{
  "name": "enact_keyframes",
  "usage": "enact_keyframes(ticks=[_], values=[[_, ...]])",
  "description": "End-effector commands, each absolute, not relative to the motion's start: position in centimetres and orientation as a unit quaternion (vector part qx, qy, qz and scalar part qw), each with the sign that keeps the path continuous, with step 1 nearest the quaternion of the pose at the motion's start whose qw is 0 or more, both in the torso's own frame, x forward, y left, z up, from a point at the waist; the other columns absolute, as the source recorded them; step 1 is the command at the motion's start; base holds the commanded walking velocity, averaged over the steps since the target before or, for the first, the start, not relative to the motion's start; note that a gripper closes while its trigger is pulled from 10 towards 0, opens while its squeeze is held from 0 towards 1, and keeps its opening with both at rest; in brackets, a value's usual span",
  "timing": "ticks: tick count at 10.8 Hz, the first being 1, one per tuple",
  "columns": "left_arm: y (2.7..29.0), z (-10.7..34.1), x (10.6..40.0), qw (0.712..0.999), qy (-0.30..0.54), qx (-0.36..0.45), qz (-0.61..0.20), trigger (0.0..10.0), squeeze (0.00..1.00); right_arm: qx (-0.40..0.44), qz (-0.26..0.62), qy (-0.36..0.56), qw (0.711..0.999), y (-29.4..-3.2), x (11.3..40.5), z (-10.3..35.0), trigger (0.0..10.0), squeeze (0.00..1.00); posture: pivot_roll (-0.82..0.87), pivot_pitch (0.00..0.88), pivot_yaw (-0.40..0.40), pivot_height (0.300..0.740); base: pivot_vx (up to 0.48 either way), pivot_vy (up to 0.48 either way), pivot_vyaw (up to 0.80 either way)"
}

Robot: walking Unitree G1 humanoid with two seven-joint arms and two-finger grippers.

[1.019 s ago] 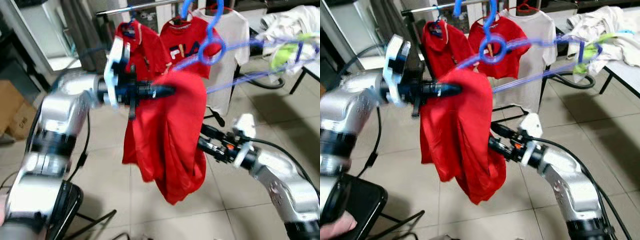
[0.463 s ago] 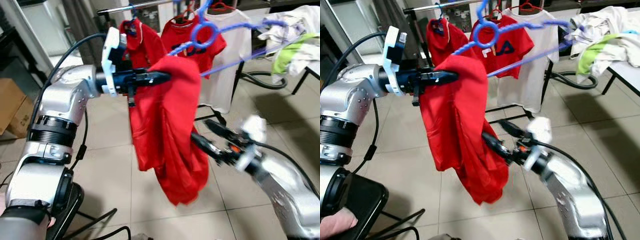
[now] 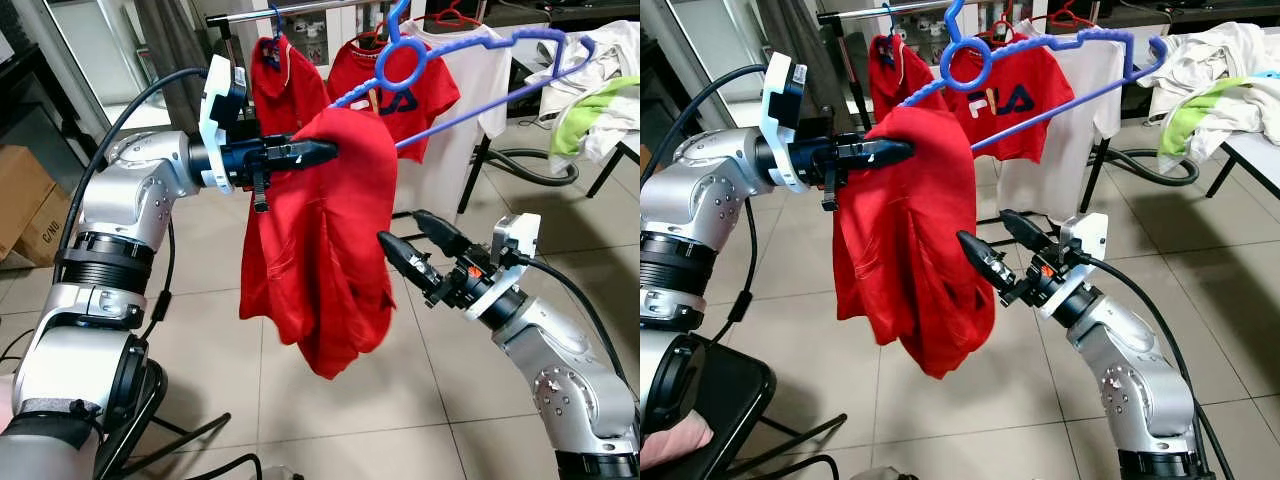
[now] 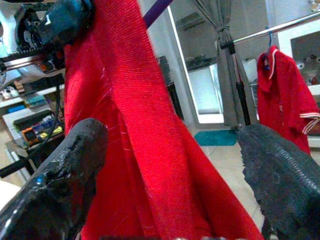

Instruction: Hang hanger

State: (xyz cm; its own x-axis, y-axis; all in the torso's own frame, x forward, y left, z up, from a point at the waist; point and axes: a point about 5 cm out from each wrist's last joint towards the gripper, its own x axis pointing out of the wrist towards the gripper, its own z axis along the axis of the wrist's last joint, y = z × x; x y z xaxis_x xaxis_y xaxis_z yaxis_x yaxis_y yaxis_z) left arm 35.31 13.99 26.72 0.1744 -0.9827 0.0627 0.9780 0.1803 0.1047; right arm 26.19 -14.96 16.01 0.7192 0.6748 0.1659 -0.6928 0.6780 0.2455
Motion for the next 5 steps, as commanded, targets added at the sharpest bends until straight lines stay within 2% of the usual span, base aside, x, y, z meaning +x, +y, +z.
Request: enact_keyframes(ticks=[1,2,3,5], values=[[13.9,27.4,34.9,0.76,-0.082,0.023,-0.644,0.0,0.0,0.127,0.354,-0.014,0.926,-14.0,26.7,15.3,10.0,1.0,-0.05,0.0,0.123,0.74,0.0,0.0,0.0],[13.8,27.3,34.9,0.758,-0.082,0.023,-0.647,0.0,0.0,0.139,0.341,-0.011,0.93,-13.6,27.2,15.3,10.0,0.15,-0.05,0.0,0.121,0.74,0.0,0.0,0.0],[13.6,27.4,34.9,0.757,-0.082,0.024,-0.648,0.0,0.0,0.148,0.37,-0.011,0.917,-12.6,26.9,15.5,10.0,0.0,-0.05,0.0,0.122,0.74,0.0,0.0,0.0],[13.1,27.7,34.9,0.756,-0.09,0.021,-0.648,0.0,0.0,0.144,0.431,-0.003,0.891,-10.0,26.5,15.4,10.0,0.0,-0.06,0.0,0.127,0.74,0.0,0.0,0.0]])
